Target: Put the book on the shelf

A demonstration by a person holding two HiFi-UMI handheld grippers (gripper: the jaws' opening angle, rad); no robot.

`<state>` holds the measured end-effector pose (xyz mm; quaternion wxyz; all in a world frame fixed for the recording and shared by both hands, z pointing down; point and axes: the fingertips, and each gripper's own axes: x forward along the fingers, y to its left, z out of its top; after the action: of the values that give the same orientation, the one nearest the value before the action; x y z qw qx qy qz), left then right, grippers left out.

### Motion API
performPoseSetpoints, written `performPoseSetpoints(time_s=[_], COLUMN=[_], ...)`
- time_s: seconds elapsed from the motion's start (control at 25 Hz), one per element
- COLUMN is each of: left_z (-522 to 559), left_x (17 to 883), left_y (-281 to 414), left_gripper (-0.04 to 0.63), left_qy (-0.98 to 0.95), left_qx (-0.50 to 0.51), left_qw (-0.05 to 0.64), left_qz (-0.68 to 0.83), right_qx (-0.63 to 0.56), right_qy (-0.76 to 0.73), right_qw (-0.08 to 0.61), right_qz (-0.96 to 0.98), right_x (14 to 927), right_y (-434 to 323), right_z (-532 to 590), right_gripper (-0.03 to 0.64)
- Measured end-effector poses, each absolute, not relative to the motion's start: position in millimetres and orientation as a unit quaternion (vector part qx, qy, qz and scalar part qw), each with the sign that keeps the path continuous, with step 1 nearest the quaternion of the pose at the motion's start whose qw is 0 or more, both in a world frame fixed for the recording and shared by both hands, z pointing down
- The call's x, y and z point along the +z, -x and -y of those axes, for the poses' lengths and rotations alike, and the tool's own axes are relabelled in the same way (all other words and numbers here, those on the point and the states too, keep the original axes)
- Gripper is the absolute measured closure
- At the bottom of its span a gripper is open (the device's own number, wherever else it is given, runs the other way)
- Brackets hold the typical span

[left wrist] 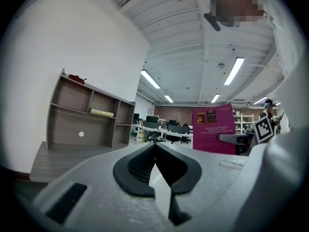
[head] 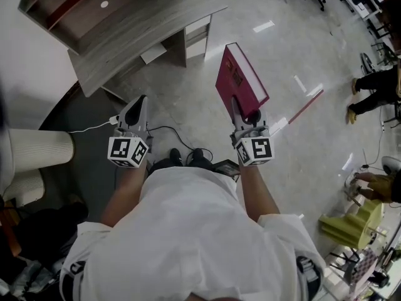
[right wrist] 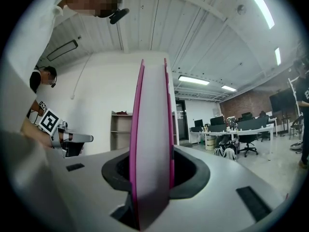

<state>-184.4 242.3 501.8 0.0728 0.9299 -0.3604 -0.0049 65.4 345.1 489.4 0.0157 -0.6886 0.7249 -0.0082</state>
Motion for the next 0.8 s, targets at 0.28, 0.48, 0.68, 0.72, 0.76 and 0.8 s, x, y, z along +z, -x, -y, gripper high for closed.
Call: performPoseSetpoints(time_s=[0.28,0.48,0.68,0.72,0.76,0.8], left_z=[-253,-258,-258,-257,-256,-255], left_x=[496,483,471,471,471,472], left_y=[145,121,124,127,129,132], left_gripper=[0.580,0.580,0.580,0.580,0.580,0.580], left_qy=[-0.938,-0.942,-0.941,-0.940,-0.939,-0.938], left_qx=[-0.004,-0.015,-0.025,-0.025,-0.025,-0.026], left_qw=[0.067,0.055,0.052,0.052,0.053,0.055], left_qz=[0.340,0.331,0.334,0.336,0.339,0.342], right_qx=[-0.007,-0.015,-0.022,-0.023,-0.024,-0.023], right_qy=[0.690,0.696,0.698,0.698,0.698,0.698], right_qw=[0.017,0.029,0.033,0.034,0.034,0.035], right_qz=[-0.723,-0.718,-0.715,-0.715,-0.715,-0.715], right_x=[489,487,489,490,490,490], right_y=[-90,-108,-118,-118,-118,-118], right_z=[-367,-382,-389,-389,-389,-387], right_gripper=[0.476,0.476,0.476,0.476,0.476,0.476])
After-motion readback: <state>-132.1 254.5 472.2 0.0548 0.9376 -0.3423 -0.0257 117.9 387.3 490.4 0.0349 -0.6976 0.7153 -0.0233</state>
